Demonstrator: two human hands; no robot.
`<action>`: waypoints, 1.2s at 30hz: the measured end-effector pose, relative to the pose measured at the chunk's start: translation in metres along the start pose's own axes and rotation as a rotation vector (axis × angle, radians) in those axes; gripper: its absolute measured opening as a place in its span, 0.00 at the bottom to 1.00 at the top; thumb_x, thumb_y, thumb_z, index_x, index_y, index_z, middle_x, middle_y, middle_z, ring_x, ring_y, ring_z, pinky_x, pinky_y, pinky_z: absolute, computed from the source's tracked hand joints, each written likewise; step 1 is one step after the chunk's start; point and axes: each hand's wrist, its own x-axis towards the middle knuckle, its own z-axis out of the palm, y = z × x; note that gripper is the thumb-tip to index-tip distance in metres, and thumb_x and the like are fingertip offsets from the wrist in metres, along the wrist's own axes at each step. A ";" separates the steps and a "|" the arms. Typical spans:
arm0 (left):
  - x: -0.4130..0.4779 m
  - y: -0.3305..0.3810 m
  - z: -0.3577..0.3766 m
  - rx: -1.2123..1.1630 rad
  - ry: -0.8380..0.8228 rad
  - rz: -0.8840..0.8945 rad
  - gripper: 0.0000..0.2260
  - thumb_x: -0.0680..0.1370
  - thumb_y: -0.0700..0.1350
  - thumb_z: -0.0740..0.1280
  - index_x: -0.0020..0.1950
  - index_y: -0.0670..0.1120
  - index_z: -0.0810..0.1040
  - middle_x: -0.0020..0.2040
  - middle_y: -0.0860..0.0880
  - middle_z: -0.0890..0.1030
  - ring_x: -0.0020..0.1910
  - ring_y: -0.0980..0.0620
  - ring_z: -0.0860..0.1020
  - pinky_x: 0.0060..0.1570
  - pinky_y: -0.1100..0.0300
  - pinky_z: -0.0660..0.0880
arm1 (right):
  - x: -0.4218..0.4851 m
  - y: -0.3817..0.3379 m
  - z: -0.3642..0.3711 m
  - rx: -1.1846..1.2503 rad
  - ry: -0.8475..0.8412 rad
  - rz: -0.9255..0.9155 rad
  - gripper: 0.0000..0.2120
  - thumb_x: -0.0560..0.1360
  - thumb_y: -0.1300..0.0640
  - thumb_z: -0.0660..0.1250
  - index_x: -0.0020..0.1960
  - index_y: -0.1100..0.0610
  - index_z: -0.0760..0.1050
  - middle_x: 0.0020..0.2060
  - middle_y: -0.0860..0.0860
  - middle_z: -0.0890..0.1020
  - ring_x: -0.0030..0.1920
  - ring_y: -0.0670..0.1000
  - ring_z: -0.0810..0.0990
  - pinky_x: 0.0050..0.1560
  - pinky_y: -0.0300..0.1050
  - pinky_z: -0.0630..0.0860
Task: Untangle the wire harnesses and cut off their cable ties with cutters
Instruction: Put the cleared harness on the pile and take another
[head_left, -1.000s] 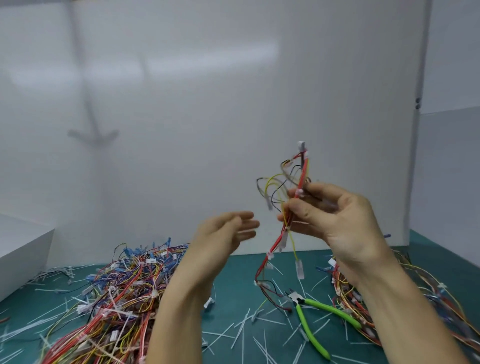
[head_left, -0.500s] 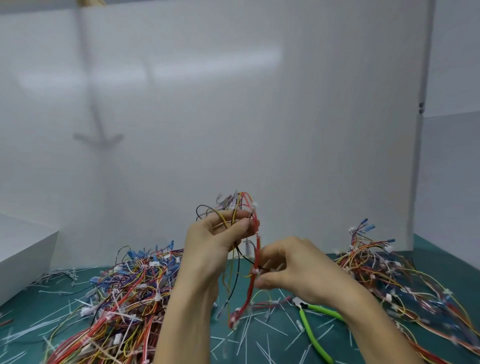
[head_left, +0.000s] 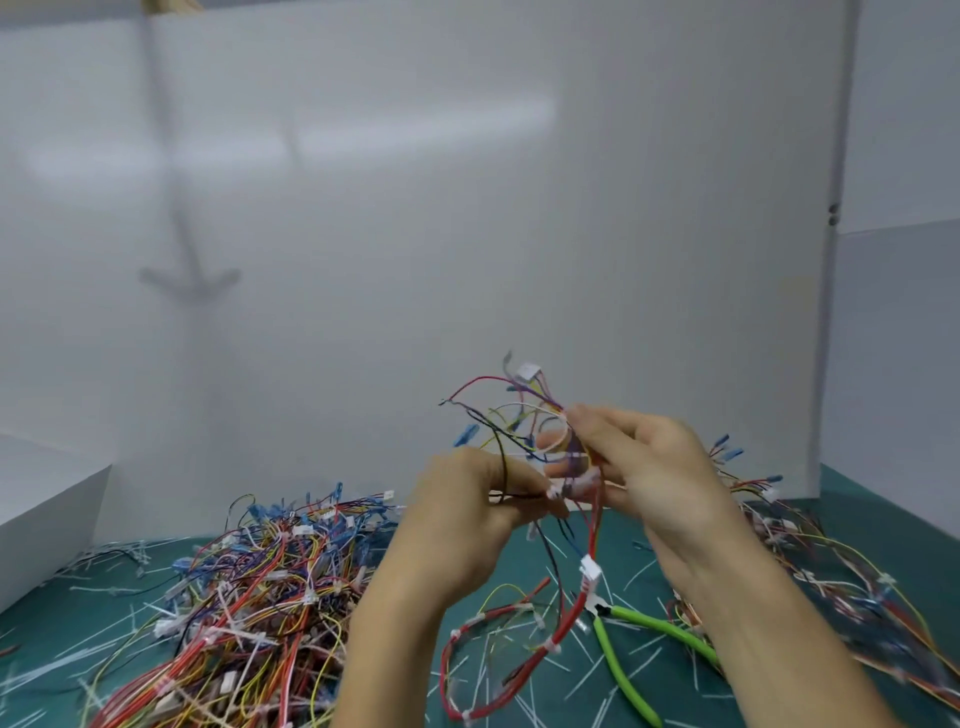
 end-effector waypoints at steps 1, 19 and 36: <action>0.000 0.001 0.002 0.040 -0.020 0.012 0.07 0.74 0.39 0.75 0.44 0.52 0.88 0.43 0.62 0.86 0.45 0.68 0.81 0.47 0.74 0.73 | 0.001 0.002 0.001 0.040 0.035 0.004 0.09 0.79 0.57 0.67 0.45 0.59 0.83 0.38 0.54 0.87 0.34 0.50 0.84 0.33 0.39 0.81; -0.006 -0.013 0.002 -0.058 -0.579 -0.214 0.16 0.72 0.52 0.76 0.59 0.50 0.84 0.52 0.56 0.86 0.52 0.60 0.83 0.61 0.60 0.77 | 0.007 -0.005 -0.016 0.560 0.090 -0.136 0.11 0.76 0.60 0.66 0.57 0.60 0.81 0.49 0.55 0.87 0.43 0.50 0.86 0.41 0.40 0.81; -0.004 0.004 0.019 -0.285 -0.530 -0.123 0.19 0.72 0.51 0.76 0.61 0.51 0.80 0.59 0.53 0.83 0.56 0.53 0.83 0.62 0.49 0.77 | 0.007 -0.007 -0.013 0.635 0.137 -0.181 0.11 0.80 0.63 0.63 0.61 0.61 0.77 0.47 0.56 0.86 0.47 0.53 0.87 0.43 0.40 0.82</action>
